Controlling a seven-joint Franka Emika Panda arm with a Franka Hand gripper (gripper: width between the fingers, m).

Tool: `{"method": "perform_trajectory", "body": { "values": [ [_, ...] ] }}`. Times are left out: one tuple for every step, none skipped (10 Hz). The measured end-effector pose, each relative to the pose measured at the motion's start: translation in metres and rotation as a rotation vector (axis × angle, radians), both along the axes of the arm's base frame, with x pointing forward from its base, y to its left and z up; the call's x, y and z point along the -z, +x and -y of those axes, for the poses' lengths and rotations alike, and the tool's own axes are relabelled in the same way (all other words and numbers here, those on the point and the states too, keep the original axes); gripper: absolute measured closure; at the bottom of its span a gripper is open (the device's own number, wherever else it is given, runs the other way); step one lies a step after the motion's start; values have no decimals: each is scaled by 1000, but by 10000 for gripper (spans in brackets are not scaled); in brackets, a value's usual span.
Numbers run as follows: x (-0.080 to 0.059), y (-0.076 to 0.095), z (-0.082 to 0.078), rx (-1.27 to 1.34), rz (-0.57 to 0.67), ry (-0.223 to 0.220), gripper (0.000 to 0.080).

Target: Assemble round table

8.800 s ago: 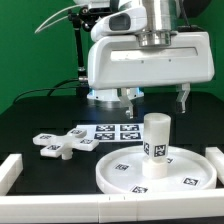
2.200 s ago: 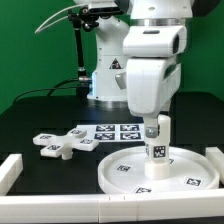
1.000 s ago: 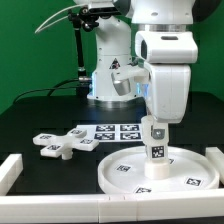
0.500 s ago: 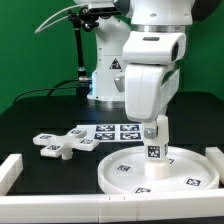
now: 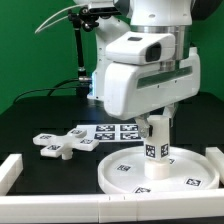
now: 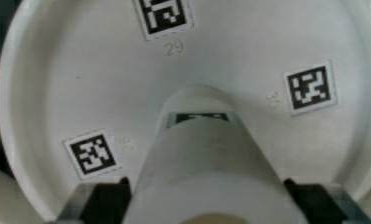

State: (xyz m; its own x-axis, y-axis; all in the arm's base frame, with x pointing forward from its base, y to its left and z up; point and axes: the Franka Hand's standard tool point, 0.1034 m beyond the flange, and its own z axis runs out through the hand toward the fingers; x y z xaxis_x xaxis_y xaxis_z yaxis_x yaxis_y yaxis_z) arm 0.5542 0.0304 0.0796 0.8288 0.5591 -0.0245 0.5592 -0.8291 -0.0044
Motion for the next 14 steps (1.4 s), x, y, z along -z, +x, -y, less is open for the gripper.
{"method": "perform_trajectory", "body": {
  "values": [
    [0,0,0,133,-1,13,390],
    [0,1,0,240,-1,22,390],
    [1,0,0,311,-2,21,390],
    [1,0,0,361,-2,19,390],
    [1,0,0,417,-3,19,390],
    [1,0,0,491,-3,18,390],
    [1,0,0,544,-3,17,390],
    [1,0,-1,607,-5,18,390],
    [1,0,0,718,-5,25,390],
    [1,1,1,834,-1,38,390],
    [2,0,1,956,-9,50,390],
    [2,0,2,1097,-16,63,390],
    [2,0,2,1221,-25,71,390],
    [3,0,1,1365,-39,78,390]
  ]
}}
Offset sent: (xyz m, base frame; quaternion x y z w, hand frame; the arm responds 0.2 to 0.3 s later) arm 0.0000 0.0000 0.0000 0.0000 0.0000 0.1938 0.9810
